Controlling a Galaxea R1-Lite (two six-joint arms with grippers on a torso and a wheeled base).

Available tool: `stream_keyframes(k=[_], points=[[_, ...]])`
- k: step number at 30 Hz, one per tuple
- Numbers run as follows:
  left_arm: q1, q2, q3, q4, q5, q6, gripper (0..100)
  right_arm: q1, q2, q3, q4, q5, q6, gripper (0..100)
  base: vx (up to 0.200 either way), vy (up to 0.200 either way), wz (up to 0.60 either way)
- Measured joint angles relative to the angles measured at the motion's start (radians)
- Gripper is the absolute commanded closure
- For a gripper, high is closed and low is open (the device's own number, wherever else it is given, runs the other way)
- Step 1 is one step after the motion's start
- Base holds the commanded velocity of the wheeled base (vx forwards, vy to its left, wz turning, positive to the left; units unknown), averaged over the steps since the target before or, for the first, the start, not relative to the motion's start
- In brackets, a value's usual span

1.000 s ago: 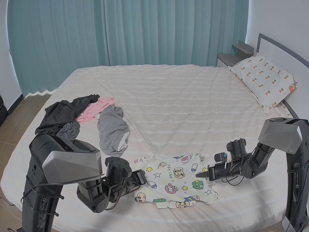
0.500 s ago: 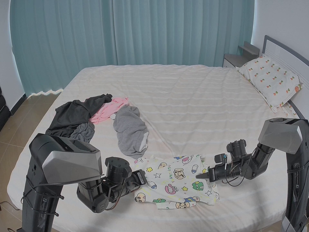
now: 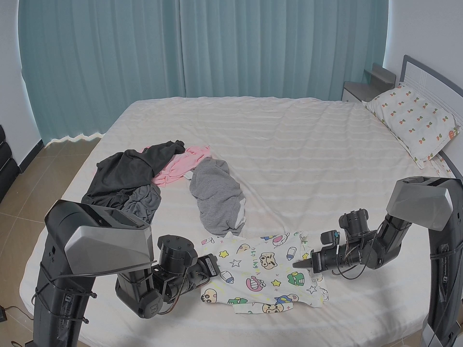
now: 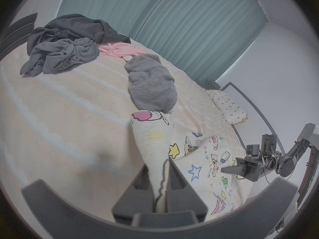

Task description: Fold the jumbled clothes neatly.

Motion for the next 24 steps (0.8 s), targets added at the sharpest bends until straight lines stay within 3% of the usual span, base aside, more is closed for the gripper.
stream_keyframes(k=[12, 13, 14, 24], points=[[-0.004, 0.013, 0.002, -0.003, 0.000, 0.006, 100, 0.000, 0.001, 0.002, 0.000, 0.000, -0.001, 100, 0.000, 0.000, 0.00], [-0.004, 0.016, 0.002, -0.004, 0.000, 0.009, 100, 0.000, 0.001, 0.002, 0.000, -0.001, -0.001, 0, 0.000, 0.000, 0.00], [-0.004, 0.018, 0.002, -0.005, 0.003, 0.012, 0, 0.000, 0.001, 0.003, 0.000, -0.001, -0.001, 0, 0.000, 0.000, 0.00], [-0.003, 0.037, -0.008, -0.007, 0.040, 0.017, 0, 0.000, 0.001, 0.011, -0.002, -0.002, -0.003, 0, 0.000, 0.000, 0.00]])
